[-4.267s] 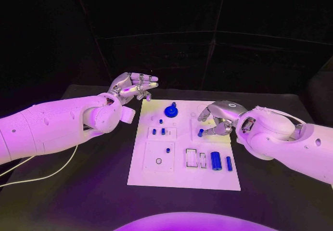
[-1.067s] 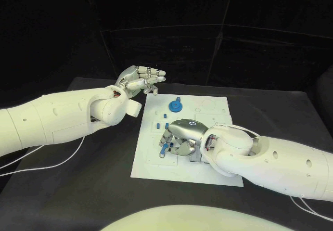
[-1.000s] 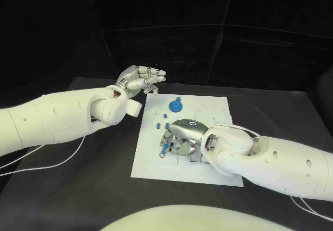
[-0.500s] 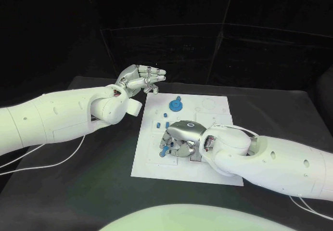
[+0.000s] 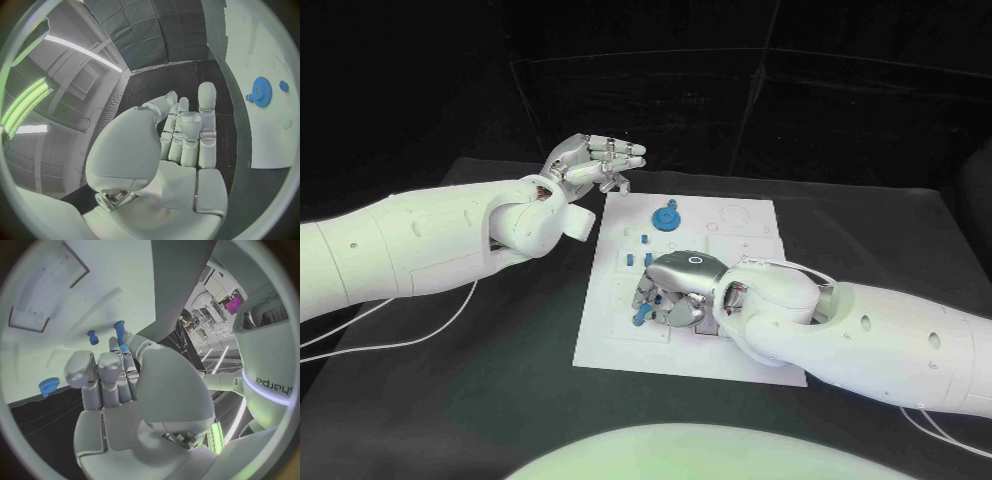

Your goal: Assemble the parts on the task board

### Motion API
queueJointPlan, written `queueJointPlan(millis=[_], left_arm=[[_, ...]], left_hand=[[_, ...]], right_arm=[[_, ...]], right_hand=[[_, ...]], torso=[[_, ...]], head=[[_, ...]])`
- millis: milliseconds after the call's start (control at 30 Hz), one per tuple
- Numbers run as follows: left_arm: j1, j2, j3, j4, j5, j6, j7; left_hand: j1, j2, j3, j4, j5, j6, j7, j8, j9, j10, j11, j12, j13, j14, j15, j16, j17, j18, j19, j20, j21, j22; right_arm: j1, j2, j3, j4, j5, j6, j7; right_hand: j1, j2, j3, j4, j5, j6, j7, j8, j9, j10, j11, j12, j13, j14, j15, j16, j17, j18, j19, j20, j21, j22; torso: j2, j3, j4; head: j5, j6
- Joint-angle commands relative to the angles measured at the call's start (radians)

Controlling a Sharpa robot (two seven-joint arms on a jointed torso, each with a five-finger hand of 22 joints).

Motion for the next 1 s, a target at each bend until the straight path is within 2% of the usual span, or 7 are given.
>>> queueJointPlan(millis=[33, 233, 400, 733, 833, 1000], left_arm=[[0.002, 0.000, 0.001, 0.002, 0.003, 0.011, 0.003], [0.002, 0.000, 0.001, 0.002, 0.003, 0.011, 0.002], [0.002, -0.001, 0.001, 0.003, 0.003, 0.011, 0.001], [0.002, -0.001, 0.001, 0.004, 0.003, 0.013, -0.002], [0.002, -0.001, 0.001, 0.003, 0.003, 0.014, -0.002], [0.002, -0.001, 0.001, 0.003, 0.003, 0.013, -0.003]], left_hand=[[-0.005, 0.005, -0.004, -0.001, 0.003, -0.002, 0.001, 0.003, -0.001, -0.006, 0.003, 0.003, 0.000, -0.005, 0.001, -0.005, -0.001, 0.013, -0.007, 0.002, -0.005, -0.001], [-0.005, 0.005, -0.004, -0.001, 0.003, -0.002, 0.001, 0.003, -0.001, -0.006, 0.003, 0.003, 0.000, -0.005, 0.001, -0.005, -0.001, 0.013, -0.007, 0.002, -0.005, -0.001], [-0.005, 0.005, -0.004, -0.001, 0.003, -0.002, 0.001, 0.003, -0.001, -0.006, 0.003, 0.003, 0.000, -0.005, 0.001, -0.005, -0.001, 0.013, -0.007, 0.002, -0.005, -0.001], [-0.005, 0.005, -0.004, -0.001, 0.003, -0.002, 0.001, 0.003, -0.001, -0.006, 0.003, 0.003, 0.000, -0.005, 0.001, -0.005, -0.001, 0.013, -0.007, 0.002, -0.005, -0.001], [-0.005, 0.005, -0.004, -0.001, 0.003, -0.002, 0.001, 0.003, -0.001, -0.006, 0.003, 0.003, 0.000, -0.005, 0.001, -0.005, -0.001, 0.013, -0.007, 0.002, -0.005, -0.001], [-0.005, 0.005, -0.004, -0.001, 0.003, -0.002, 0.001, 0.003, -0.001, -0.006, 0.003, 0.003, 0.000, -0.005, 0.001, -0.005, -0.001, 0.013, -0.007, 0.002, -0.005, -0.001]], right_arm=[[0.001, 0.005, 0.000, -0.003, -0.031, 0.032, -0.030], [0.001, 0.016, -0.001, -0.006, -0.048, 0.058, -0.051], [0.000, 0.020, -0.007, -0.004, -0.051, 0.061, -0.054], [0.000, 0.022, -0.012, 0.004, -0.052, 0.013, -0.060], [0.000, 0.023, -0.013, 0.005, -0.052, -0.002, -0.057], [0.000, 0.025, -0.013, 0.006, -0.052, -0.026, -0.051]], right_hand=[[-0.006, -0.009, 0.008, 0.000, 0.005, 0.003, 0.003, -0.001, 0.001, 0.007, 0.000, -0.007, 0.001, 0.001, 0.006, 0.004, 0.000, -0.007, -0.002, 0.003, 0.004, 0.000], [-0.021, -0.017, 0.009, 0.000, 0.001, -0.002, 0.004, -0.004, 0.000, 0.005, 0.001, -0.015, 0.001, -0.002, 0.007, 0.000, -0.009, -0.006, -0.007, 0.004, 0.001, -0.005], [-0.046, -0.031, 0.004, 0.004, 0.012, -0.016, 0.009, -0.009, -0.002, -0.004, 0.006, -0.029, 0.000, -0.007, 0.011, -0.009, -0.024, -0.004, -0.015, 0.008, -0.005, -0.016], [-0.069, -0.045, -0.002, 0.007, 0.017, -0.038, 0.017, -0.010, -0.003, -0.026, 0.015, -0.051, -0.001, -0.012, 0.018, -0.018, -0.039, -0.002, -0.025, 0.014, -0.013, -0.028], [-0.079, -0.054, -0.007, 0.008, 0.016, -0.054, 0.023, -0.011, -0.004, -0.046, 0.023, -0.063, -0.002, -0.018, 0.024, -0.030, -0.060, 0.003, -0.039, 0.019, -0.028, -0.050], [-0.085, -0.059, -0.012, 0.006, 0.009, -0.109, 0.018, -0.013, -0.005, -0.059, 0.022, -0.064, 0.000, -0.019, 0.025, -0.034, -0.067, 0.006, -0.048, 0.022, -0.038, -0.064]], torso=[[-0.001, 0.0001, 0.0001], [0.000, 0.0000, -0.0003], [0.000, -0.0005, 0.0000], [-0.001, 0.0001, -0.0003], [0.000, 0.0000, 0.0001], [0.000, 0.0000, 0.0000]], head=[[0.000, 0.000], [0.000, -0.001], [0.000, -0.002], [0.001, -0.001], [0.000, -0.001], [0.000, 0.000]])
